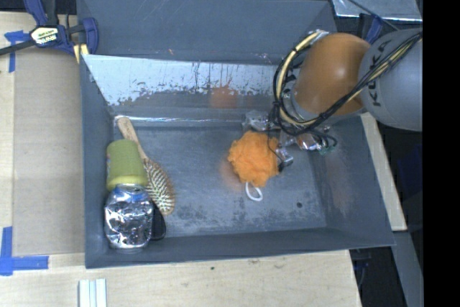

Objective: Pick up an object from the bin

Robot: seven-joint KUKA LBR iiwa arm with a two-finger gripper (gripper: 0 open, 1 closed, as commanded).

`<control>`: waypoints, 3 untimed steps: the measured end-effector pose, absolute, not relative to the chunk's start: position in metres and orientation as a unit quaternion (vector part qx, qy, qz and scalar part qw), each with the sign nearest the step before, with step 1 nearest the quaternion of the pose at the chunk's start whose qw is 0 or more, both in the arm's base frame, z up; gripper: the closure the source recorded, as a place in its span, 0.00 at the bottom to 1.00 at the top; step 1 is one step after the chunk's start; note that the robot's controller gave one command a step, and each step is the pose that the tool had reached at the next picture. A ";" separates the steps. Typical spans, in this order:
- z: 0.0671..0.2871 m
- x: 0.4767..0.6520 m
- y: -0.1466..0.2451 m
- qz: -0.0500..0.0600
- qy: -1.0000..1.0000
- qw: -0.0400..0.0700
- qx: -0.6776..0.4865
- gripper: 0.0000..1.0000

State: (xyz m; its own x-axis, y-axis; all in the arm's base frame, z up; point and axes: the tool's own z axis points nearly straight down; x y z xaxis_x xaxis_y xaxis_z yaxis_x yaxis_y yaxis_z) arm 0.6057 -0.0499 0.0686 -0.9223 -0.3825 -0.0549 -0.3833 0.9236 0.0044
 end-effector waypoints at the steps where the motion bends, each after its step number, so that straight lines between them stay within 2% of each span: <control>1: 0.071 0.607 -0.052 0.006 0.981 0.028 -0.194 1.00; 2: 0.218 0.582 -0.067 0.004 0.980 0.034 -0.197 1.00; 3: 0.213 0.581 -0.067 0.006 0.980 0.031 -0.197 0.00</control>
Offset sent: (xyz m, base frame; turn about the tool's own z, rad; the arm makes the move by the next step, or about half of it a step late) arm 0.0000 0.0000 0.0000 0.0000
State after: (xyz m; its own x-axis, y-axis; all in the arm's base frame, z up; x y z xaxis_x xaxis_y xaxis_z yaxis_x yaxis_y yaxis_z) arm 0.5811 -0.0666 0.2131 -0.9205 -0.3857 -0.0620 -0.3864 0.9223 -0.0009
